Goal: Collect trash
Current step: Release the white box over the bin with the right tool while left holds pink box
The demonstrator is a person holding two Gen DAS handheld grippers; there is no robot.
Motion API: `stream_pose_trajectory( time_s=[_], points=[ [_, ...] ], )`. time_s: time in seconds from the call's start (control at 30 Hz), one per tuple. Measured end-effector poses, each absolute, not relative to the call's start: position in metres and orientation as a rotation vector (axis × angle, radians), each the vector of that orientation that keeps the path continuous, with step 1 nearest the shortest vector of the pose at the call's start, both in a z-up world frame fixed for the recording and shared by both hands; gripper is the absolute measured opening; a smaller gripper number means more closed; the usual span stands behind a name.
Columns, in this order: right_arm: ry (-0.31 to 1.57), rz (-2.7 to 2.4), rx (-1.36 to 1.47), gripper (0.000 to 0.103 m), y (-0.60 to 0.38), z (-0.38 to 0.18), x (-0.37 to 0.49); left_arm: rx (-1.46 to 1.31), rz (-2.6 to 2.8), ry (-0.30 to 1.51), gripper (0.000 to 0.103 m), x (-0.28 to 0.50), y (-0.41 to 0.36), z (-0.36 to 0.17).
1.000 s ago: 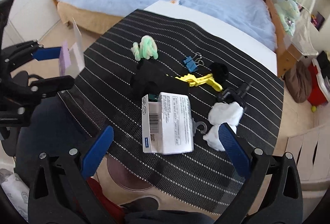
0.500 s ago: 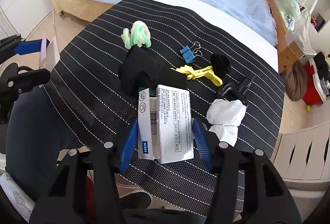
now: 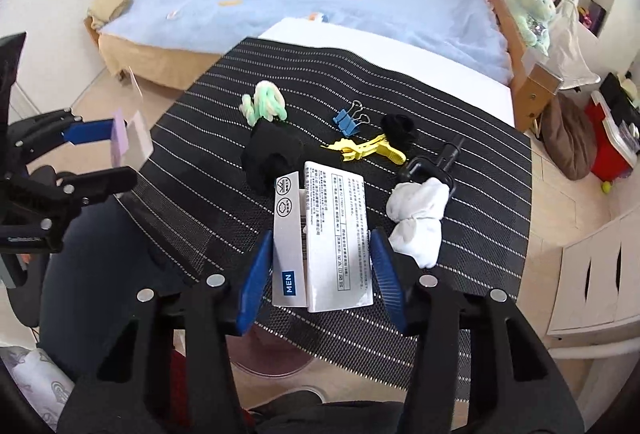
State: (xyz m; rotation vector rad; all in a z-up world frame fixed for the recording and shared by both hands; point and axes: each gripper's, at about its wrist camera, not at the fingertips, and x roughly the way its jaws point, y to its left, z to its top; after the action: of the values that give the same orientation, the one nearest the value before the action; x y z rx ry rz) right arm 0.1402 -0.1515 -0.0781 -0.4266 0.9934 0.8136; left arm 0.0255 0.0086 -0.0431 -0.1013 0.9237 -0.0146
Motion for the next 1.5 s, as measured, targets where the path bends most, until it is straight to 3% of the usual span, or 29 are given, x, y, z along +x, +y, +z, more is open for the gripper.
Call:
stream_pose_trajectory(
  time_s=[0.57, 1.2, 1.27, 1.33, 1.4, 1.5],
  points=[
    [0.909, 0.869, -0.271, 0.05, -0.195, -0.04, 0.084, -0.081, -0.084, 0.892, 0.063, 0.005, -0.017, -0.025],
    [0.995, 0.956, -0.275, 0.05, -0.195, -0.071, 0.033, -0.098, -0.079, 0.892, 0.063, -0.024, -0.02, -0.025],
    [0.997, 0.962, -0.275, 0.054, -0.194, -0.072, 0.033, -0.099, -0.078, 0.888, 0.063, -0.024, -0.019, -0.024],
    [0.998, 0.962, -0.269, 0.071, -0.193, -0.072, 0.033, -0.098, -0.077, 0.886, 0.063, -0.026, -0.019, -0.024],
    [0.991, 0.956, -0.261, 0.082, -0.194, -0.071, 0.034, -0.099, -0.077, 0.887, 0.063, -0.026, -0.019, -0.024],
    [0.991, 0.938, -0.249, 0.09, -0.197, -0.071, 0.036, -0.099, -0.081, 0.891, 0.063, -0.026, -0.019, -0.025]
  ],
)
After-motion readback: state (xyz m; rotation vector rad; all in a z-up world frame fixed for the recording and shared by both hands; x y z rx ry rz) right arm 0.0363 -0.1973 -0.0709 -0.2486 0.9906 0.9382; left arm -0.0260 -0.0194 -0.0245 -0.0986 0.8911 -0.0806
